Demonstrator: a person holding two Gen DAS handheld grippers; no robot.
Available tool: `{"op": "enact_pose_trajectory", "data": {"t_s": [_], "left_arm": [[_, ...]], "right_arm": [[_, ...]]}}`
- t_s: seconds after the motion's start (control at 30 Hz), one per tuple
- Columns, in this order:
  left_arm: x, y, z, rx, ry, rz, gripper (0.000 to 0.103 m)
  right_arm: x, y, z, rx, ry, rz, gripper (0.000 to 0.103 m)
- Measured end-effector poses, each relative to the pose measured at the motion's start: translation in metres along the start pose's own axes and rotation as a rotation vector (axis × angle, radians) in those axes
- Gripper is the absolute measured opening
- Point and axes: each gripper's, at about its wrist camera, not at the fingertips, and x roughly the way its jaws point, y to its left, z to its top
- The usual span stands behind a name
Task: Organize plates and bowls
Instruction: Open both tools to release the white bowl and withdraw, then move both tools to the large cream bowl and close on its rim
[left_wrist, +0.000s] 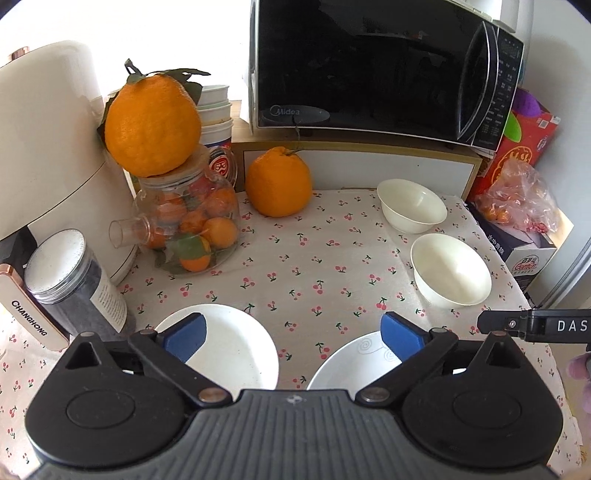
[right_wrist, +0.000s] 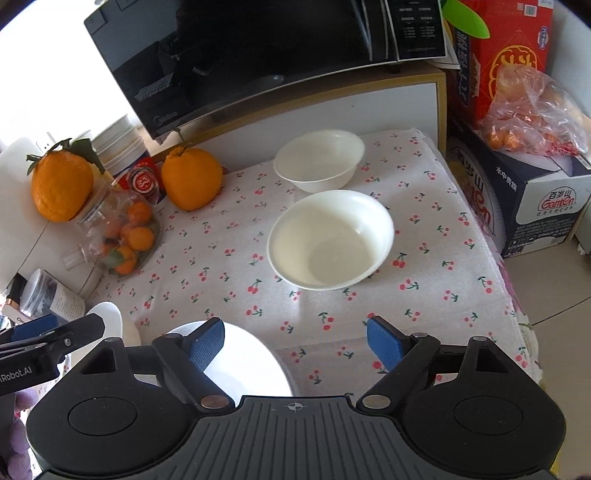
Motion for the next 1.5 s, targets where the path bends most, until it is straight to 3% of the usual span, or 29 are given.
{"op": "enact_pose_trajectory", "data": {"t_s": [0.4,0.8,1.5], "left_arm": [[0.049,-0.057,0.027,0.118,0.083,0.011,0.102],[0.095,-0.083,0.039,0.094,0.105,-0.063,0.101],[0.126,-0.089,0.04,-0.005,0.149,-0.171,0.059]], "right_arm": [[0.014,-0.057,0.017,0.169,-0.039,-0.026,0.086],[0.046,-0.087,0.024,0.263,-0.033,-0.025,0.086],[0.062,-0.106,0.022,0.477,-0.076,0.048,0.086]]}}
